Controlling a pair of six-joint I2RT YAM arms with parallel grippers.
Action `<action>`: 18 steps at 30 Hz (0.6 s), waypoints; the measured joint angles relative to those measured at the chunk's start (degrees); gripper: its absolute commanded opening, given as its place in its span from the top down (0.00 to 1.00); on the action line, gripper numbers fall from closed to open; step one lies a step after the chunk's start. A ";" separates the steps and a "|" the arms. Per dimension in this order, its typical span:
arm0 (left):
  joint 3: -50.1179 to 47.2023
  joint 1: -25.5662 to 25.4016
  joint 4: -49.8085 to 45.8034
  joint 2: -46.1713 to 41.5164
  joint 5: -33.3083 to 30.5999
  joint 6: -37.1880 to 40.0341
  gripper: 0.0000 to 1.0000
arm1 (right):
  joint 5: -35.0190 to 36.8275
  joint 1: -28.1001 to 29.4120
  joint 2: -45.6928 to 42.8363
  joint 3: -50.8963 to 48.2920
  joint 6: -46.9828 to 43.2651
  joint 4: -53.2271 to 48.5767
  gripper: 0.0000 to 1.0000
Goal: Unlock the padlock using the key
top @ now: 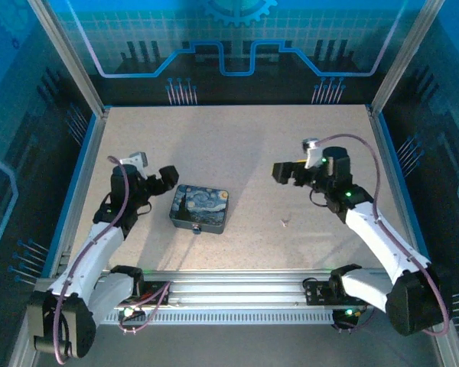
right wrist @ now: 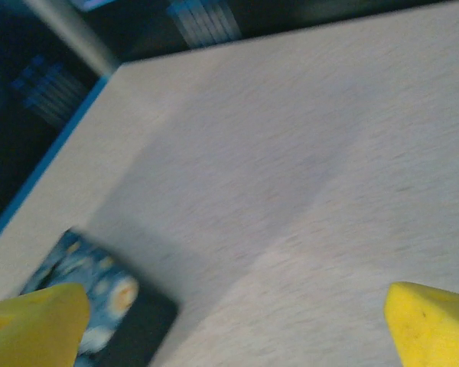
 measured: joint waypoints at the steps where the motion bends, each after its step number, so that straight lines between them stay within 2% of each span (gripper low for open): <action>1: 0.00 -0.52 -2.32 -0.42 0.46 -1.01 0.01 | -1.22 2.14 1.16 0.63 0.90 -0.79 0.00; 6: -0.98 -1.55 -9.09 -0.85 2.97 -4.44 0.01 | -4.72 13.40 8.46 1.01 6.16 -1.90 0.00; 11: -2.34 -1.62 -10.71 1.88 5.62 -5.42 0.01 | -5.57 21.75 15.96 1.01 10.14 -0.85 0.00; 18: -2.64 -3.08 -8.61 8.94 10.78 -6.40 0.01 | -6.38 25.70 23.63 1.79 13.33 1.88 0.00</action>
